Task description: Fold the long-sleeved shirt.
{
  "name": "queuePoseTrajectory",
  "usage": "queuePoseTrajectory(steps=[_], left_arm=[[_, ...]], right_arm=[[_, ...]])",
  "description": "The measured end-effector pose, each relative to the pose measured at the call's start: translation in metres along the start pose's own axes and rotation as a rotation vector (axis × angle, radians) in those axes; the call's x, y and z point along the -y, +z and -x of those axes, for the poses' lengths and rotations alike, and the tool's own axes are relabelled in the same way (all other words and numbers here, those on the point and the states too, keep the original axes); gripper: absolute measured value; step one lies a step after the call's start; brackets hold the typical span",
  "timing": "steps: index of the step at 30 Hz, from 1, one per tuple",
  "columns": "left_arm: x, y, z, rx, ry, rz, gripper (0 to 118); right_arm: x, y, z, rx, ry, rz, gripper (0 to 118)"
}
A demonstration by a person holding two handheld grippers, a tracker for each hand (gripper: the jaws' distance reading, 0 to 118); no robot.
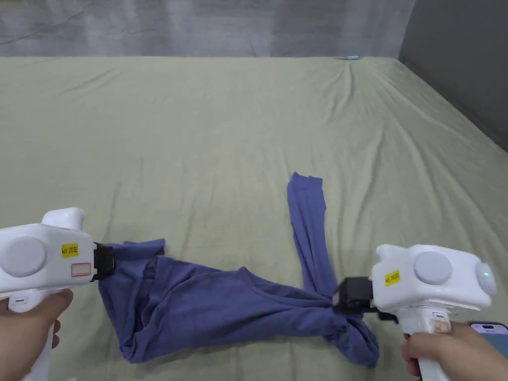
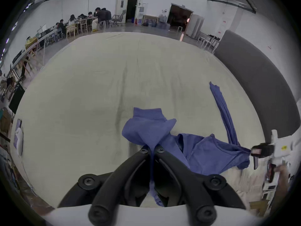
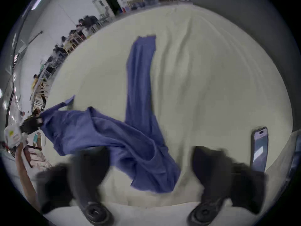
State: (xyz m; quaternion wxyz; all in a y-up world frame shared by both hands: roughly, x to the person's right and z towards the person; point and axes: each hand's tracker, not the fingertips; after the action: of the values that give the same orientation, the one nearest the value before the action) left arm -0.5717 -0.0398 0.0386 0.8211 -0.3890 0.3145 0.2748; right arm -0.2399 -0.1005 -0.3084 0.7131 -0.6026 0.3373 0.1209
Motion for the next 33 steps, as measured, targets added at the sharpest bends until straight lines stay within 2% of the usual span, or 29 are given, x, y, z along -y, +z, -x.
queuePoseTrajectory(steps=[1,3,5,7,11,15,17,21,28,33], left_arm=[[0.0,0.002,0.001,-0.001,0.01,-0.002,0],[-0.001,0.005,0.005,0.006,0.037,-0.007,0],[-0.001,0.009,0.009,0.012,0.059,-0.011,0],[-0.004,0.017,0.012,0.031,0.084,-0.02,0],[-0.028,0.051,0.021,0.094,0.133,-0.072,0],[-0.069,0.096,0.022,0.103,0.108,-0.159,0],[-0.091,0.117,0.025,0.101,0.106,-0.186,0],[-0.13,0.153,0.03,0.094,0.116,-0.245,0],[-0.215,0.179,0.018,0.075,0.082,-0.235,0],[-0.271,0.17,0.014,0.097,0.193,-0.16,0]], right_arm=[[0.002,-0.009,0.0,0.005,-0.017,0.06,2],[0.01,-0.016,0.0,-0.065,-0.115,0.123,1],[0.011,-0.004,0.005,-0.031,-0.037,0.05,0],[0.011,0.023,0.01,-0.011,-0.007,-0.048,0],[-0.008,0.106,0.016,-0.084,0.072,-0.211,0],[-0.034,0.197,0.032,-0.022,0.195,-0.415,0],[-0.048,0.235,0.038,-0.017,0.215,-0.488,0],[-0.074,0.293,0.05,0.058,0.251,-0.629,0],[-0.152,0.343,0.075,0.106,0.23,-0.695,0],[-0.22,0.374,0.091,0.111,0.177,-0.707,0]])
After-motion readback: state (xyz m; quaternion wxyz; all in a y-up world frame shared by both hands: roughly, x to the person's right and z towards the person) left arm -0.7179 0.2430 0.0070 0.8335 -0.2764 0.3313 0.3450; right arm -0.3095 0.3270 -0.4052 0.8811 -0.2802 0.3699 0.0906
